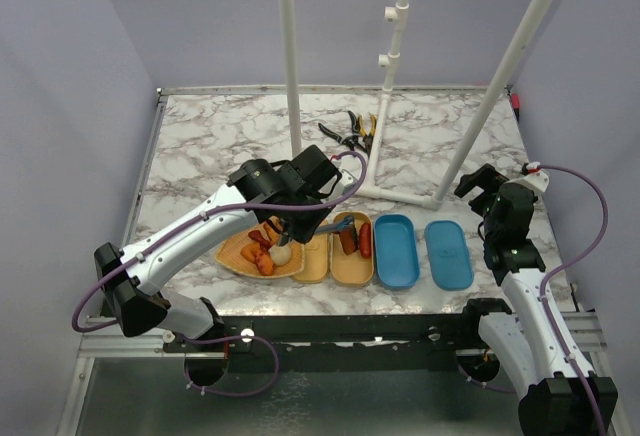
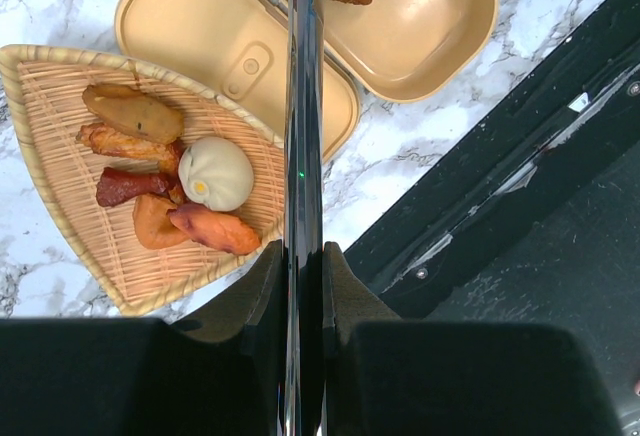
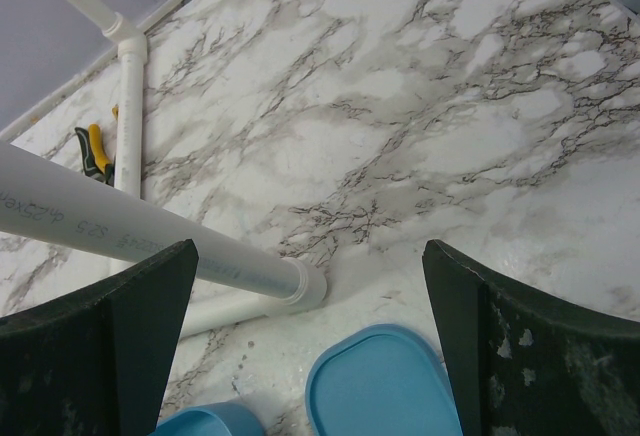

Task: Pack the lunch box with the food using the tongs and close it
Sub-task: Place the fake food in the packing box.

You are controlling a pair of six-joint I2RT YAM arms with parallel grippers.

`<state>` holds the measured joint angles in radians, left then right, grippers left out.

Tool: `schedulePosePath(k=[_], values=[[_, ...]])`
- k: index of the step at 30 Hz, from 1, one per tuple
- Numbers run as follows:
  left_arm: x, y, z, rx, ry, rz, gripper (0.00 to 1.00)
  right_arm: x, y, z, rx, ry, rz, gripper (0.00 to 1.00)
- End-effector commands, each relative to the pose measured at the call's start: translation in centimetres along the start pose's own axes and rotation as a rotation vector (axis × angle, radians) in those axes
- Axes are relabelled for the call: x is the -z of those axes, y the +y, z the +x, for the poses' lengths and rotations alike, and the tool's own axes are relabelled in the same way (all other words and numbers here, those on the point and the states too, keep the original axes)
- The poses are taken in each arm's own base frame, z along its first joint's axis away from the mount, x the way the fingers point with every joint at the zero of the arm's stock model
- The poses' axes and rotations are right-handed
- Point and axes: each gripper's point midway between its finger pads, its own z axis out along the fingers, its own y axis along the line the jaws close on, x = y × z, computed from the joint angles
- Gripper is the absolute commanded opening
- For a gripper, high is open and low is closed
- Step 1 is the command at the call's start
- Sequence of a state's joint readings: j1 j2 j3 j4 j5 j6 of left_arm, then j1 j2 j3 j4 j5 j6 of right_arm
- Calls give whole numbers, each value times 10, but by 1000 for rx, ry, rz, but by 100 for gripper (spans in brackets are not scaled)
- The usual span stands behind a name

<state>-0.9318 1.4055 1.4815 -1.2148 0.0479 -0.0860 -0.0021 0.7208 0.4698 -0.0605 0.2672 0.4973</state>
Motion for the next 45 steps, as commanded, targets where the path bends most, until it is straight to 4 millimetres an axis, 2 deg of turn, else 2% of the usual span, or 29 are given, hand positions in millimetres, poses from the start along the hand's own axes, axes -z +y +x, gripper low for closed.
schedulePosePath(k=[1, 11, 13, 17, 29, 33, 38, 45], values=[[3, -2, -8, 3, -12, 0, 0, 1, 5, -10, -4, -23, -15, 100], [4, 13, -10, 17, -20, -89, 1, 0, 5, -9, -4, -20, -15, 100], [3, 15, -10, 16, -19, -99, 10, 0, 6, -9, -5, -20, -16, 100], [1, 16, -10, 12, -12, -103, 20, 0, 5, -8, -4, -17, -16, 100], [-4, 14, -7, -4, 2, -89, 37, -2, 6, -8, -4, -14, -18, 100], [-7, 17, -8, -6, 6, -104, 37, -2, 6, -8, -3, -15, -18, 100], [-11, 13, -20, -19, -13, -82, 37, -1, 6, -8, -1, -15, -15, 100], [2, 26, -51, 11, -151, -152, 35, 0, 5, -13, 4, -27, -8, 100]])
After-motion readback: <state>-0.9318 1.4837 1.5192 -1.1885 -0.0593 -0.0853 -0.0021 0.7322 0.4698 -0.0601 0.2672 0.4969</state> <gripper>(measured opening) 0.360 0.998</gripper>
